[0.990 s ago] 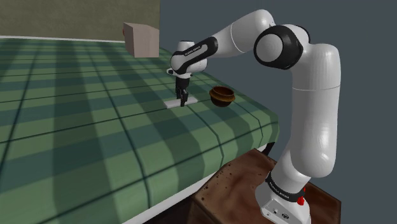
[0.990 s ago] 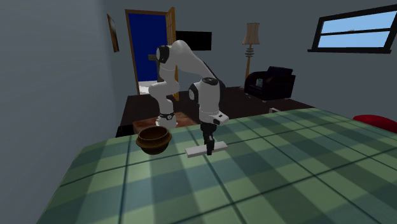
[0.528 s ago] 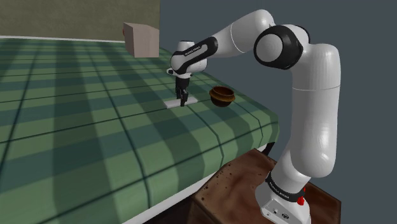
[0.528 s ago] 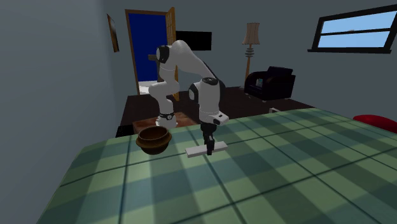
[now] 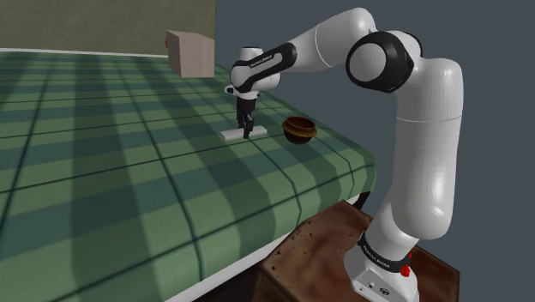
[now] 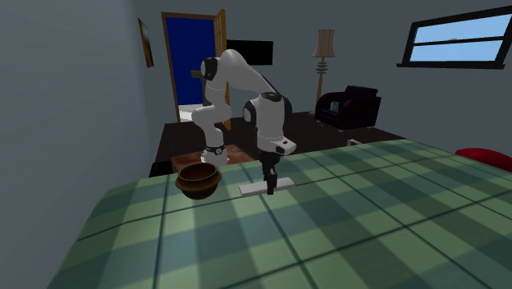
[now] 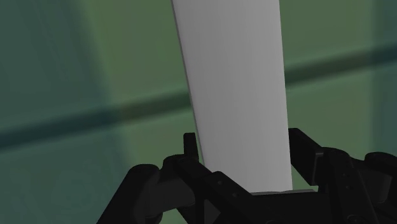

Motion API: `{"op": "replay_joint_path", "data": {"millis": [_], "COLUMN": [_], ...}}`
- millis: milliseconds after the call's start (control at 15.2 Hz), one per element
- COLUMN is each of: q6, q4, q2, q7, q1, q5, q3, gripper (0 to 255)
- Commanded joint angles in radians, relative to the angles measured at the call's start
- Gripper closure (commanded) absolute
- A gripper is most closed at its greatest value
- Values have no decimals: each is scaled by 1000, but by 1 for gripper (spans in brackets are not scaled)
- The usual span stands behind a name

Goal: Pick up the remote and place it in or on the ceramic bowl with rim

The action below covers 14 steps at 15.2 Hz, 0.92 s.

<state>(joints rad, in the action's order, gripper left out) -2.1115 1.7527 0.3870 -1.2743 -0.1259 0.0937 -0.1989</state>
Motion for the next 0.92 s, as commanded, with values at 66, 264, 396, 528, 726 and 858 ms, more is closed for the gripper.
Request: {"op": "replay_joint_path", "data": {"millis": [66, 264, 396, 528, 726, 858], "q6": [33, 67, 90, 114, 150, 174], "q4": [-12, -31, -46, -61, -86, -104], "q2": [-21, -37, -46, -54, -66, -72], "q7": [2, 5, 7, 8, 11, 12], "q1": [-1, -2, -2, -2, -3, -3], "q5": [-5, -10, -12, -14, -18, -20], "q3": [-3, -4, -5, -6, -8, -8], "gripper": [255, 255, 255, 255, 255, 255]}}
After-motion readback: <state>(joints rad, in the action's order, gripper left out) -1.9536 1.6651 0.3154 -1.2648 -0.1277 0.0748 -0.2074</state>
